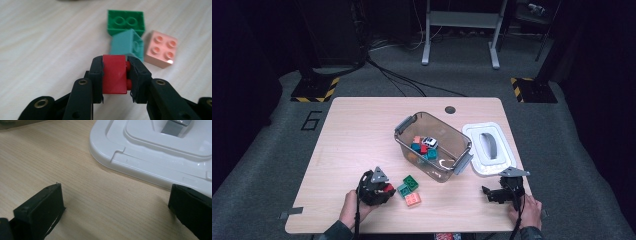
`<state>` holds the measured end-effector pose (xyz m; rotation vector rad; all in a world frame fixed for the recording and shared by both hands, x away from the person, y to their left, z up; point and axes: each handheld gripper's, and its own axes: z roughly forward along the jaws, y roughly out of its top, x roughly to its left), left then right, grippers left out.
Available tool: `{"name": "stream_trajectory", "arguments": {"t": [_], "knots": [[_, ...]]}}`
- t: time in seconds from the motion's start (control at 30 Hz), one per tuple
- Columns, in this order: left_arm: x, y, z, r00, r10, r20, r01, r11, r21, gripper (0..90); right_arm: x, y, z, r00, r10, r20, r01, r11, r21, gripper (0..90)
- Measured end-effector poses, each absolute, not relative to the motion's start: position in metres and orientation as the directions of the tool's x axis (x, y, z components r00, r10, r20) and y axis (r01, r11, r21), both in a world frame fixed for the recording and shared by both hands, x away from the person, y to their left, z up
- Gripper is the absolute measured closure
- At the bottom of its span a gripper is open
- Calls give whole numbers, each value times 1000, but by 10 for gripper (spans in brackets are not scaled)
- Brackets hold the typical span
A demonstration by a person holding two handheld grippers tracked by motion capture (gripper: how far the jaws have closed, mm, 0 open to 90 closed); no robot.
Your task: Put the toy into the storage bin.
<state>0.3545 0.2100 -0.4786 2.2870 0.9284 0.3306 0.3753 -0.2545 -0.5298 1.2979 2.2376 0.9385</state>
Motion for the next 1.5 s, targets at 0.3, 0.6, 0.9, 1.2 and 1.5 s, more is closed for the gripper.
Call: {"name": "stream_trajectory", "arguments": {"t": [0.3,0.6,0.9,1.2,1.5], "knots": [[376,223,-451,691,720,64,511,-550,661,675,375,-255,-530,-499,867,1,608,349,713,0],[393,230,-429,671,734,108,486,-545,683,676,375,-255,-530,-498,867,-1,608,350,713,0],[415,229,-407,679,724,120,468,-553,689,675,375,-255,-530,-499,867,1,608,349,713,0],[433,228,-381,665,732,149,435,-542,719,675,375,-254,-530,-499,867,1,608,349,713,0],[449,223,-359,668,722,180,412,-560,719,676,375,-254,-530,-499,867,1,608,349,713,0]]}}
